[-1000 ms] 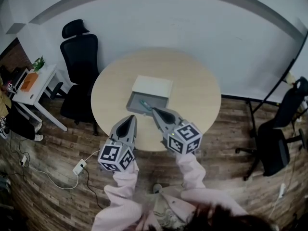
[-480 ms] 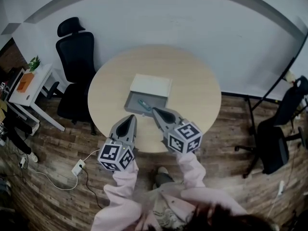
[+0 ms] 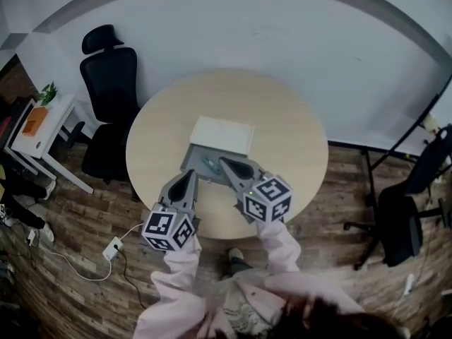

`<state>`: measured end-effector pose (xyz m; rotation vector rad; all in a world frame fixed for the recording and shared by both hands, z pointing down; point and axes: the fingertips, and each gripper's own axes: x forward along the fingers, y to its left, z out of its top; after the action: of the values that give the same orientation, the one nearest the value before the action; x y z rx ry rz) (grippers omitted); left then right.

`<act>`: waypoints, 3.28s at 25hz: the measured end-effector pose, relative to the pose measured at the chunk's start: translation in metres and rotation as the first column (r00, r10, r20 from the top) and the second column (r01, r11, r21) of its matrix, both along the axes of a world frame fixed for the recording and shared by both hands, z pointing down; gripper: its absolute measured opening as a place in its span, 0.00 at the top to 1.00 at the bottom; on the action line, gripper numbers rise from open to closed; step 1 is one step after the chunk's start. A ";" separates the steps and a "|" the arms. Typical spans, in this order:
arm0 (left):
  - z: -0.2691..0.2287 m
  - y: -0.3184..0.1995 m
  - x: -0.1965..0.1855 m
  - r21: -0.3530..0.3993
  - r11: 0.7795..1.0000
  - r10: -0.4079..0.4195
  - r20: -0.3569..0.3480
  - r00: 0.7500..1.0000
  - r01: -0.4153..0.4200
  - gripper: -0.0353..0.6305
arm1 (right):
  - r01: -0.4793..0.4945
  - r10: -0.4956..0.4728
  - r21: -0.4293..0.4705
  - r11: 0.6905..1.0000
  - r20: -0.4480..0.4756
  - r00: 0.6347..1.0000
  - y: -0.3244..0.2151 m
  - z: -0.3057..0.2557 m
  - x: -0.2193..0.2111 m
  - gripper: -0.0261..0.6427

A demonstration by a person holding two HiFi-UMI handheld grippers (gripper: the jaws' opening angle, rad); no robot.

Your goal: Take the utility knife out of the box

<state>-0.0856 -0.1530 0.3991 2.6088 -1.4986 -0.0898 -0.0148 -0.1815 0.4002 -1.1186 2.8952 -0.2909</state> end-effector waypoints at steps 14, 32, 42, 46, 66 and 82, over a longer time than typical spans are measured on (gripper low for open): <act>0.016 -0.058 0.008 -0.047 0.999 -0.023 -0.014 1.000 0.023 0.93 | 0.052 -0.053 -0.057 0.997 -0.020 0.998 -0.058 0.017 0.003 0.97; 0.041 -0.084 -0.004 -0.117 0.990 -0.079 -0.024 0.997 0.076 0.93 | 0.119 -0.124 -0.131 0.984 -0.029 0.992 -0.090 0.042 -0.014 0.97; 0.056 -0.094 -0.016 -0.167 0.985 -0.049 -0.034 0.998 0.043 0.93 | 0.100 -0.109 -0.179 0.979 -0.044 0.993 -0.101 0.057 -0.031 0.97; 0.062 -0.104 -0.018 -0.185 0.983 -0.022 -0.034 0.999 0.016 0.93 | 0.087 -0.100 -0.193 0.977 -0.058 0.993 -0.109 0.062 -0.038 0.97; 0.113 -0.123 -0.026 -0.310 0.950 0.001 -0.084 0.996 -0.027 0.93 | 0.101 -0.165 -0.325 0.940 -0.178 0.970 -0.129 0.118 -0.056 0.97; 0.140 -0.124 -0.026 -0.393 0.915 0.040 -0.127 0.991 -0.087 0.93 | 0.069 -0.223 -0.470 0.880 -0.281 0.933 -0.132 0.173 -0.062 0.97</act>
<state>-0.1115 -0.2766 0.5395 2.2795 -1.2380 0.0637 -0.0767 -0.3139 0.5737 -1.0770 3.3239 -0.9160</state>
